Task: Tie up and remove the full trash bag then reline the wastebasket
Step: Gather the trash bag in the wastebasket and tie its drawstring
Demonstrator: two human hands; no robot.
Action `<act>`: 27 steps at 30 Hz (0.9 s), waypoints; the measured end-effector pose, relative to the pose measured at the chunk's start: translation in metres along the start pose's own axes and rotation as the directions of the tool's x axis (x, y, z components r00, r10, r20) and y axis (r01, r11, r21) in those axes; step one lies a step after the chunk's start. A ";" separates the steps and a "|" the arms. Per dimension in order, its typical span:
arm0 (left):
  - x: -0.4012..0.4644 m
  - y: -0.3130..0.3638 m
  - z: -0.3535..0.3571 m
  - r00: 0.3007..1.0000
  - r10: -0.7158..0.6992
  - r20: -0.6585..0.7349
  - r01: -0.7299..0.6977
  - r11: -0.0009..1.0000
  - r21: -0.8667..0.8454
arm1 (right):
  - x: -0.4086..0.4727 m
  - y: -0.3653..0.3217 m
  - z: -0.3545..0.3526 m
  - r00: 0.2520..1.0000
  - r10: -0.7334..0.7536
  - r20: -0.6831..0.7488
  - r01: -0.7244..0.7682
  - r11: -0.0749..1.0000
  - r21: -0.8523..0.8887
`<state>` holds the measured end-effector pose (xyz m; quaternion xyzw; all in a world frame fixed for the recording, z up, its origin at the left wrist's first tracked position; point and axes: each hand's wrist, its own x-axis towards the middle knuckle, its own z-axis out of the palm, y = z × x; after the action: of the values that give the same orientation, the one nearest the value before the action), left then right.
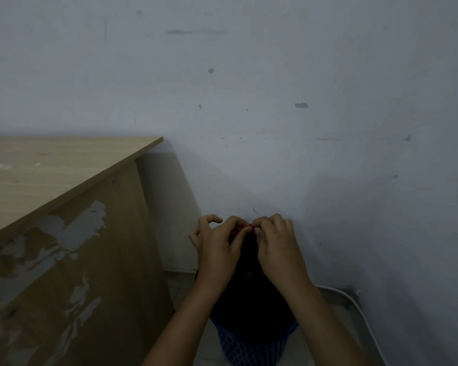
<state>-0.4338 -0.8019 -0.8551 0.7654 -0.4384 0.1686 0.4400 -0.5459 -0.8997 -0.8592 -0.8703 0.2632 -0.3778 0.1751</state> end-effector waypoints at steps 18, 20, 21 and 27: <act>0.009 -0.007 -0.013 0.953 -0.159 0.258 0.289 0.737 -0.611 | 0.011 -0.016 -0.022 0.850 0.205 0.486 -0.503 0.594 0.628; 0.006 0.000 -0.012 0.941 -0.185 0.284 0.330 0.689 -0.645 | 0.008 -0.013 -0.016 0.872 0.235 0.429 -0.469 0.653 0.595; 0.005 0.000 -0.011 0.936 -0.190 0.296 0.344 0.675 -0.653 | 0.006 -0.013 -0.014 0.880 0.238 0.411 -0.456 0.666 0.591; 0.004 0.001 -0.007 0.919 -0.239 0.314 0.393 0.615 -0.684 | 0.007 -0.014 -0.014 0.873 0.246 0.422 -0.473 0.643 0.603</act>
<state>-0.4316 -0.7982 -0.8476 0.6008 -0.3664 -0.1769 0.6882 -0.5475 -0.8944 -0.8394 -0.7171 0.2430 -0.2674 0.5960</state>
